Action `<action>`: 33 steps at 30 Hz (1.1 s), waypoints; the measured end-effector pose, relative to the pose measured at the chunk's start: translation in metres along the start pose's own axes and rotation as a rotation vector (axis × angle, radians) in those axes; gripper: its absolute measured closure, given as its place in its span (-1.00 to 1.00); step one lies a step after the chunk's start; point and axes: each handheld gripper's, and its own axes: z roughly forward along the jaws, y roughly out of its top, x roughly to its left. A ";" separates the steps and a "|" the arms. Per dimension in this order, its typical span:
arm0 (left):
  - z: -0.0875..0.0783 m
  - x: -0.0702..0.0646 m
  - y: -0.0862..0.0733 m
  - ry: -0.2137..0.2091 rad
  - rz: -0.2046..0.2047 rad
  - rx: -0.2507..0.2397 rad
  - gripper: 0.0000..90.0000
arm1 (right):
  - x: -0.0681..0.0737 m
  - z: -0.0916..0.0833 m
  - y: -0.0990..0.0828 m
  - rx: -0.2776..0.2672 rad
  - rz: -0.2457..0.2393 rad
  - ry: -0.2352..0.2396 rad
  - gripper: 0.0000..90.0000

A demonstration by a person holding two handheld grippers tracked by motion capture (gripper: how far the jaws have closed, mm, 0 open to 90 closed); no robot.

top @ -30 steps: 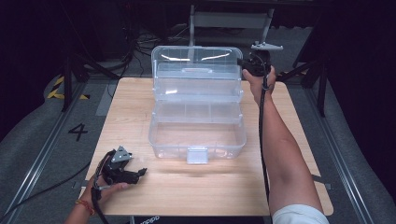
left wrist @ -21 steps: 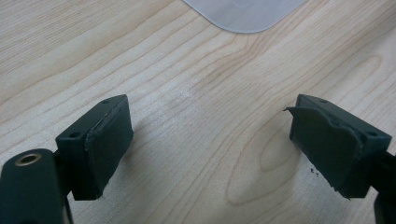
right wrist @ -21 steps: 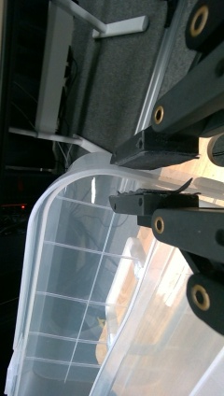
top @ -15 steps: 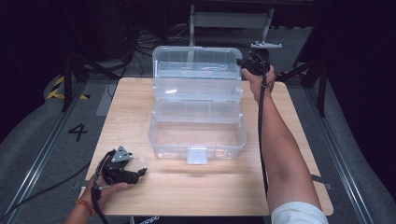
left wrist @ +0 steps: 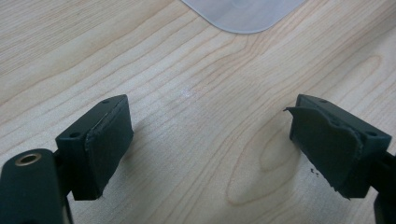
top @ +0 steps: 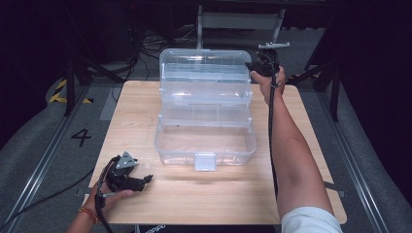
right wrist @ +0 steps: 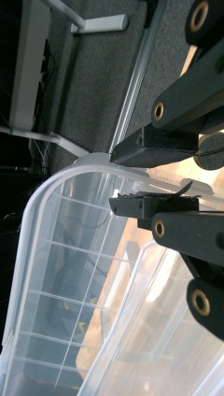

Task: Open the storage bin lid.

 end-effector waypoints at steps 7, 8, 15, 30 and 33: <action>0.000 0.000 0.000 -0.001 -0.001 0.000 -0.69 | 0.000 0.008 -0.001 0.036 0.001 -0.016 0.63; 0.000 0.000 0.000 -0.001 -0.001 0.000 -0.69 | 0.000 0.008 -0.001 0.036 0.001 -0.016 0.63; 0.000 0.000 0.000 0.000 0.000 0.000 -0.70 | -0.002 0.011 -0.004 0.041 0.018 -0.018 0.62; 0.000 0.001 0.000 0.004 0.008 0.001 -0.69 | -0.001 0.007 -0.008 0.063 -0.005 -0.004 0.75; 0.000 0.000 0.000 0.001 0.001 0.005 -0.69 | 0.000 0.007 -0.008 0.062 -0.013 -0.004 0.75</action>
